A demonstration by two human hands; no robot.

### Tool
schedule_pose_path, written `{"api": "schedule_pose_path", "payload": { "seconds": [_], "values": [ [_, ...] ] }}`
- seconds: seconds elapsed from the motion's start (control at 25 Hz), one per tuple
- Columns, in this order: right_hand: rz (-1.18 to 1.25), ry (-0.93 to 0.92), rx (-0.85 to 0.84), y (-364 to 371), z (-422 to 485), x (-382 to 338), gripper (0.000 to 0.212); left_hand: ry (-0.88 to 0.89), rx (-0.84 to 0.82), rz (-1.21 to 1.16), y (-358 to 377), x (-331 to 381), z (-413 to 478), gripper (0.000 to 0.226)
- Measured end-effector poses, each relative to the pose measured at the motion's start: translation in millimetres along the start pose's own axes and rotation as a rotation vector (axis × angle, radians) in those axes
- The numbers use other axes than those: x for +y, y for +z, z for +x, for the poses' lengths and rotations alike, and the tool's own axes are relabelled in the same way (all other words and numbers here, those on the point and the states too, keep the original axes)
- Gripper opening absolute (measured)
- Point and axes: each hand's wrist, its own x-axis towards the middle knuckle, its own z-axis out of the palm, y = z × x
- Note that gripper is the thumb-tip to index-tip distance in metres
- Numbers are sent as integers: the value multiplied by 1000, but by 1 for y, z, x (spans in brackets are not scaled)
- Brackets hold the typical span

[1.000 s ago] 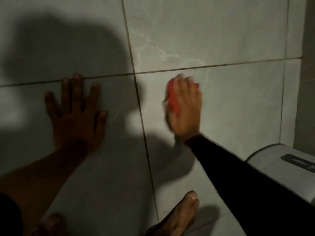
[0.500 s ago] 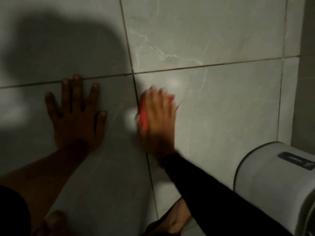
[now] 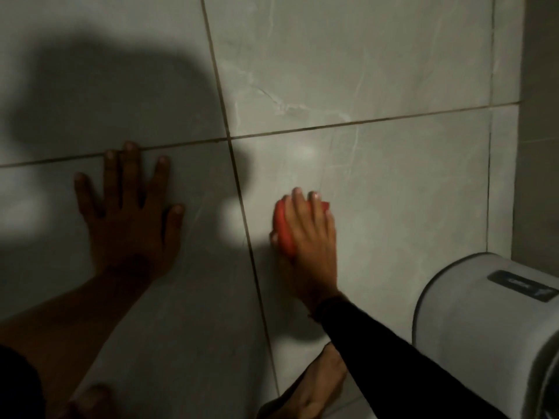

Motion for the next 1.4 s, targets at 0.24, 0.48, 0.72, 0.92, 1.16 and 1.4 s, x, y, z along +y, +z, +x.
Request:
{"api": "schedule_pose_path", "payload": {
  "seconds": [0.24, 0.48, 0.72, 0.92, 1.16, 1.4],
  "values": [
    [65, -49, 216, 22, 33, -44, 67, 5, -29, -3, -4, 1, 0, 77],
    [113, 341, 68, 33, -94, 68, 67, 21, -7, -15, 0, 2, 2, 75],
    [445, 618, 243, -2, 22, 120, 79, 39, -23, 35, 0, -2, 0, 76],
    [1329, 700, -12, -32, -55, 44, 41, -36, -461, 171, -66, 30, 14, 79],
    [1907, 1132, 71, -180, -180, 19, 3, -144, -1091, -514, -223, 235, -36, 57],
    [1960, 1325, 443, -305, -287, 116, 36, -23, -1384, -739, -331, 430, -101, 23]
  ]
}}
